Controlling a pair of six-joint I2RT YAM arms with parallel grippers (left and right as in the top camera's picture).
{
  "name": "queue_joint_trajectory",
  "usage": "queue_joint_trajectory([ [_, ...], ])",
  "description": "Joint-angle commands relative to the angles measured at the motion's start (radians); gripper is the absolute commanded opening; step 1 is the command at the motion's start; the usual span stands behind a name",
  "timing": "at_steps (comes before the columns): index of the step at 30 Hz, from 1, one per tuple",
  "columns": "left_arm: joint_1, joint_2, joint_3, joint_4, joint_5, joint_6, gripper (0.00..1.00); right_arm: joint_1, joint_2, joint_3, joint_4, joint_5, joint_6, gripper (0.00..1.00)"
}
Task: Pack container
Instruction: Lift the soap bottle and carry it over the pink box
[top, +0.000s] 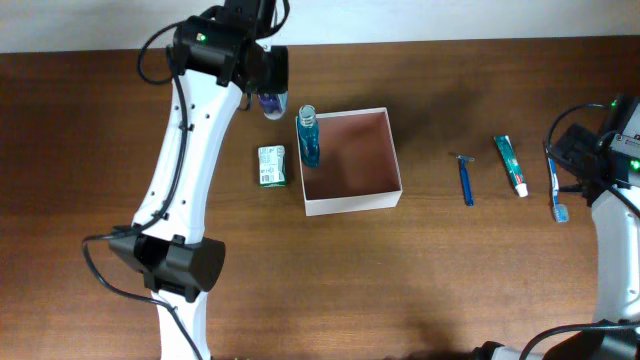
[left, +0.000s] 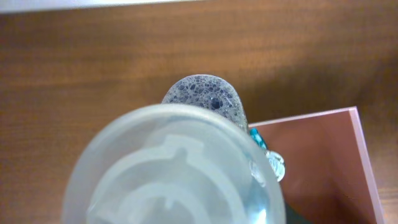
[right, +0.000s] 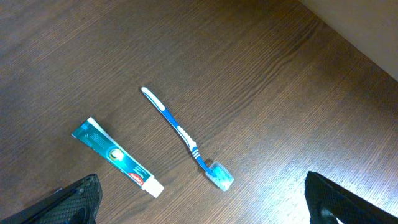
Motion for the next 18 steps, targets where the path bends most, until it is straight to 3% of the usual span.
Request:
queue_joint_trajectory([
  [1, 0.0, -0.017, 0.057, 0.008, -0.035, -0.01, 0.18, -0.003, 0.002, 0.009, 0.003, 0.02, -0.006, 0.99],
  [18, -0.15, -0.017, 0.173, 0.053, -0.035, -0.01, 0.18, -0.003, 0.002, 0.009, 0.003, 0.02, -0.006, 0.98],
])
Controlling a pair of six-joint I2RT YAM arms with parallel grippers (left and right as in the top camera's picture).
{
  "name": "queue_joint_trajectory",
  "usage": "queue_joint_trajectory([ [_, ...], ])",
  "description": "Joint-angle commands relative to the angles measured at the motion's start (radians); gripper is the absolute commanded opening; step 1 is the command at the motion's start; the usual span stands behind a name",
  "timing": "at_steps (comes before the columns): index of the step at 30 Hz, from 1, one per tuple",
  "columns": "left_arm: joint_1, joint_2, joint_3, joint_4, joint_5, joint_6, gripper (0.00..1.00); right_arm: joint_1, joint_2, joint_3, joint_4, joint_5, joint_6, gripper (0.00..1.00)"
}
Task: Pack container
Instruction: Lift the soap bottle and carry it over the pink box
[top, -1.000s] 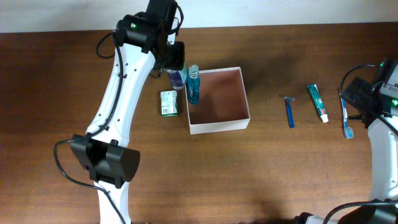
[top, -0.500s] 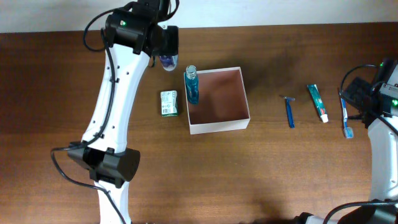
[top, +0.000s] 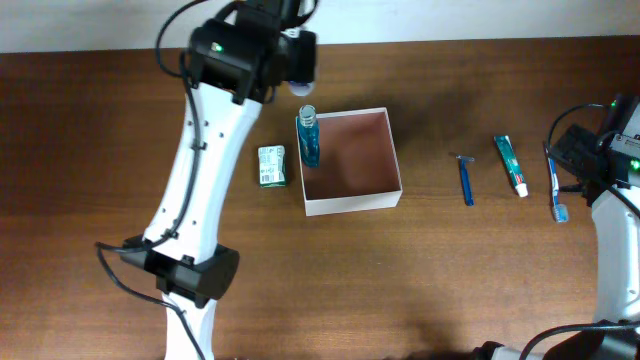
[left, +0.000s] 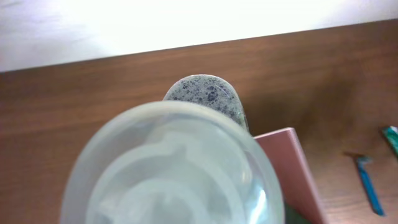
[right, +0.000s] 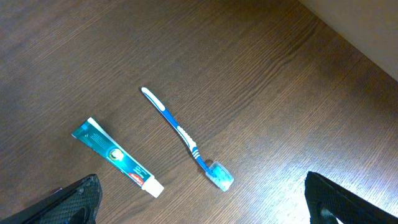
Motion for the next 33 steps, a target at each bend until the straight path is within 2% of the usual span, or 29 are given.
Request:
queue_joint_trajectory([
  [1, -0.056, -0.017, 0.037, 0.021, -0.014, -0.01, 0.18, -0.003, 0.002, 0.009, 0.003, 0.02, -0.006, 0.99],
  [8, -0.155, -0.017, 0.037, 0.042, -0.015, -0.011, 0.18, -0.003, 0.002, 0.009, 0.003, 0.02, -0.006, 0.99],
  [12, -0.183, -0.014, 0.037, 0.042, -0.015, -0.062, 0.18, -0.003, 0.002, 0.009, 0.003, 0.02, -0.006, 0.98],
  [20, -0.188, 0.039, 0.028, 0.001, -0.016, -0.211, 0.18, -0.003, 0.002, 0.009, 0.003, 0.02, -0.006, 0.98],
  [33, -0.185, 0.193, 0.027, -0.048, -0.09, -0.28, 0.18, -0.003, 0.002, 0.009, 0.003, 0.02, -0.006, 0.98],
])
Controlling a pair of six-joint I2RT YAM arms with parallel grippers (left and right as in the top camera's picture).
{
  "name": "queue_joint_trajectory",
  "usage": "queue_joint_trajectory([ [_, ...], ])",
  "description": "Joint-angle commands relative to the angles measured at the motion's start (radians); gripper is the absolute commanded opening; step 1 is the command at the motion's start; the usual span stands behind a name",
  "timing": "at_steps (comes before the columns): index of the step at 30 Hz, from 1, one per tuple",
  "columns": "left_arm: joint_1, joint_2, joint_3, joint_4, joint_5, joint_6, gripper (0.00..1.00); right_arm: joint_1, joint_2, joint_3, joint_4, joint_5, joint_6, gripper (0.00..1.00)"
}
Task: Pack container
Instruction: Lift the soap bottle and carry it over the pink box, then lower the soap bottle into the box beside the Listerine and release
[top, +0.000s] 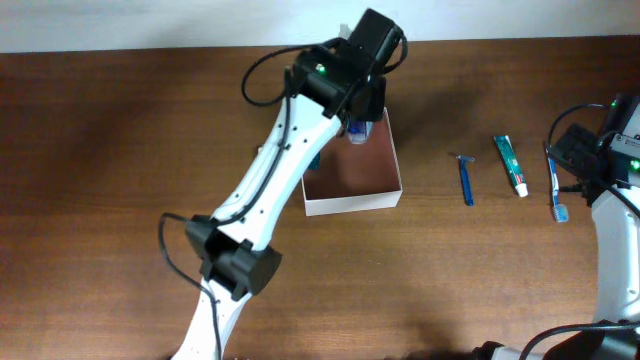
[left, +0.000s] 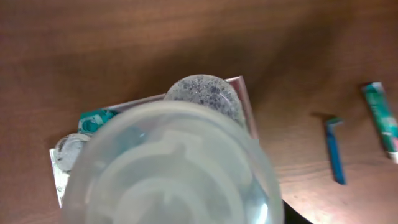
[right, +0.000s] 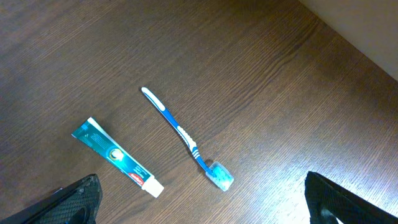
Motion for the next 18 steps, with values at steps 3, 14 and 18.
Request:
queue_joint_trajectory([
  [3, 0.006, 0.037, 0.026, -0.008, -0.073, -0.042, 0.18, -0.003, 0.002, 0.009, 0.003, 0.019, -0.006, 0.98],
  [14, 0.007, 0.103, 0.024, -0.069, -0.117, -0.111, 0.18, -0.003, 0.002, 0.009, 0.003, 0.019, -0.006, 0.99],
  [18, 0.007, 0.114, 0.024, -0.074, -0.117, -0.111, 0.18, -0.003, 0.002, 0.009, 0.003, 0.019, -0.006, 0.99],
])
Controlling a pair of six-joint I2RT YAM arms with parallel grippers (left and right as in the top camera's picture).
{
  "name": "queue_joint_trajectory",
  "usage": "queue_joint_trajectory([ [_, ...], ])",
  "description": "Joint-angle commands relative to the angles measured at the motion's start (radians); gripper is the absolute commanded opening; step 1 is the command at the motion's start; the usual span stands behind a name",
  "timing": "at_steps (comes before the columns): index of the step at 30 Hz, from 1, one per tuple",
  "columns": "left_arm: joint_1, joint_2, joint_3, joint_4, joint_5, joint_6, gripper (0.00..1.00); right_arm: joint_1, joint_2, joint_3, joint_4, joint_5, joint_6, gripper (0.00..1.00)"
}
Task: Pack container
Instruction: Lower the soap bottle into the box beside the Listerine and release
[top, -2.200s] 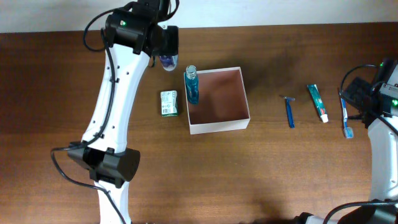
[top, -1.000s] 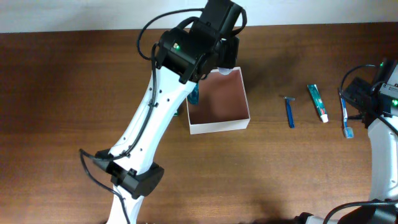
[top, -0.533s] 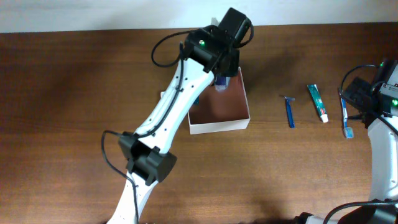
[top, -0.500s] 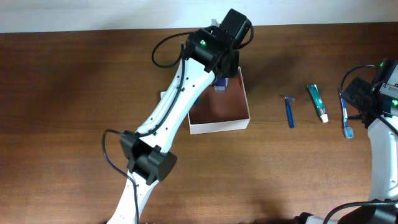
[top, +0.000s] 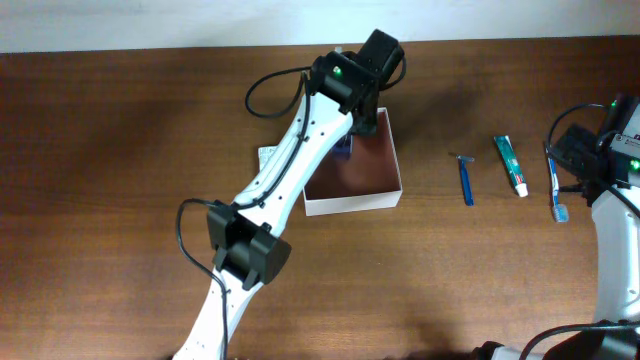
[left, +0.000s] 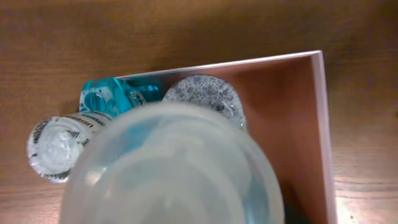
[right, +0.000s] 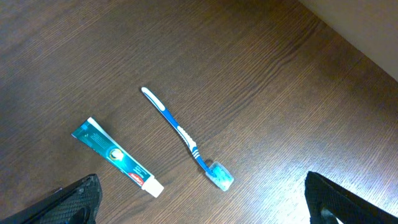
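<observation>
A white box with a pink inside (top: 385, 150) stands mid-table. My left gripper (top: 353, 118) hangs over its far left part, shut on a clear bottle (left: 174, 168) that fills the left wrist view; its foamy far end (left: 202, 96) points down into the box (left: 286, 112). The fingers themselves are hidden behind it. A blue bottle (left: 112, 99) with a clear cap sits at the box's far left corner. My right gripper (right: 214, 208) is open above a toothbrush (right: 186, 140) and a toothpaste tube (right: 118, 158).
A blue razor (top: 465, 180), the toothpaste (top: 511, 165) and the toothbrush (top: 556, 190) lie in a row right of the box. A small green-and-white packet (top: 263, 155) peeks out from under the left arm, left of the box.
My left gripper with the clear bottle has shifted from the box's far right corner toward its far left part and sits lower, closer to the box. The right arm has not moved.
The left gripper held the clear bottle over the table left of the box. Then it was behind the box's far left corner, then over the box's far right corner. Now it is low over the inside, beside the blue bottle. The right gripper stayed open throughout.
</observation>
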Motion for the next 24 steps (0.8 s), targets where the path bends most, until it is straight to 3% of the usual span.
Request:
queue_joint_trajectory([
  [1, 0.006, 0.003, 0.024, 0.008, -0.034, -0.021, 0.18, -0.003, 0.002, 0.009, 0.003, 0.02, -0.005, 0.99],
  [24, 0.018, 0.058, 0.024, 0.013, -0.045, -0.032, 0.19, -0.003, 0.002, 0.009, 0.003, 0.02, -0.005, 0.99],
])
